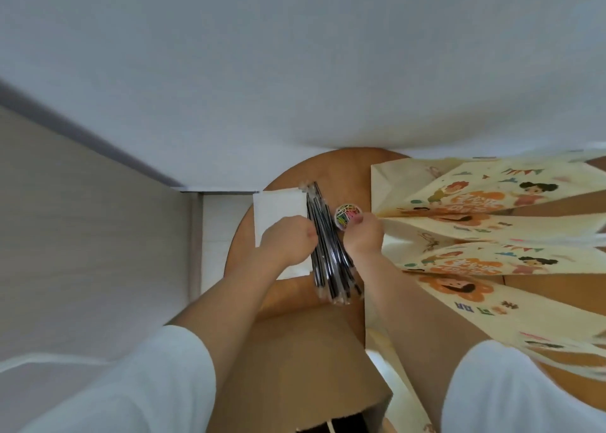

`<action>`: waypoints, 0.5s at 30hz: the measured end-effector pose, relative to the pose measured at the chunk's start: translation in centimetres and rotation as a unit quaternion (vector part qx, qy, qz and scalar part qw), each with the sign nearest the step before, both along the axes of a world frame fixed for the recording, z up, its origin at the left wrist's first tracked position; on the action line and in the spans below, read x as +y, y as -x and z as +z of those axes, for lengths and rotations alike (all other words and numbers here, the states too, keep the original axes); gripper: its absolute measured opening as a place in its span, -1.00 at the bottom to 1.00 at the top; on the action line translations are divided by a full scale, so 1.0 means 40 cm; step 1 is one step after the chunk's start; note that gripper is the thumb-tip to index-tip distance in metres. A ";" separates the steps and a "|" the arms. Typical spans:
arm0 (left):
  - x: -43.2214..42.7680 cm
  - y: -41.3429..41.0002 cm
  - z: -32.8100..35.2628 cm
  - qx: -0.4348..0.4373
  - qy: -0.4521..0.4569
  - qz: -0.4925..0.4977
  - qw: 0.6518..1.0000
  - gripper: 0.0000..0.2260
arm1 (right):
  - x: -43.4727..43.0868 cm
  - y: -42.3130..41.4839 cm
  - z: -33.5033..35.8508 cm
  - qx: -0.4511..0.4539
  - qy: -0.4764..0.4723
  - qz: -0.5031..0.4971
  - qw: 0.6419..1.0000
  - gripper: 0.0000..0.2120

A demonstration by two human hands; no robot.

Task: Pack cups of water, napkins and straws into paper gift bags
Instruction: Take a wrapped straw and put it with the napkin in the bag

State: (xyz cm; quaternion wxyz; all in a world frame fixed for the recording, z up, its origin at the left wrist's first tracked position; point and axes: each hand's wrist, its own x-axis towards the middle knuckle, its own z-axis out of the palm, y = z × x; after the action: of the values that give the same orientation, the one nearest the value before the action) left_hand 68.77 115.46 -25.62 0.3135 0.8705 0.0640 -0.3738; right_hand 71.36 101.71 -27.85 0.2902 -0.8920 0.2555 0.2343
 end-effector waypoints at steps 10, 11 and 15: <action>0.014 -0.006 -0.058 0.027 0.034 0.007 0.999 -0.81 | 0.000 -0.045 -0.051 0.041 0.167 0.232 0.957 -0.81; 0.014 -0.005 -0.060 0.028 0.037 0.005 0.999 -0.81 | 0.001 -0.046 -0.051 0.044 0.171 0.237 0.955 -0.80; 0.013 -0.001 -0.059 0.029 0.044 0.013 0.999 -0.81 | -0.007 -0.046 -0.046 0.037 0.181 0.261 0.947 -0.81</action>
State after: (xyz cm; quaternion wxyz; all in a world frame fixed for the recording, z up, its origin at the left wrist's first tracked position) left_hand 68.79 115.99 -27.98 0.3545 0.8437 0.0675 -0.3974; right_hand 73.19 101.44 -29.68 0.0426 -0.9558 0.0624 0.2842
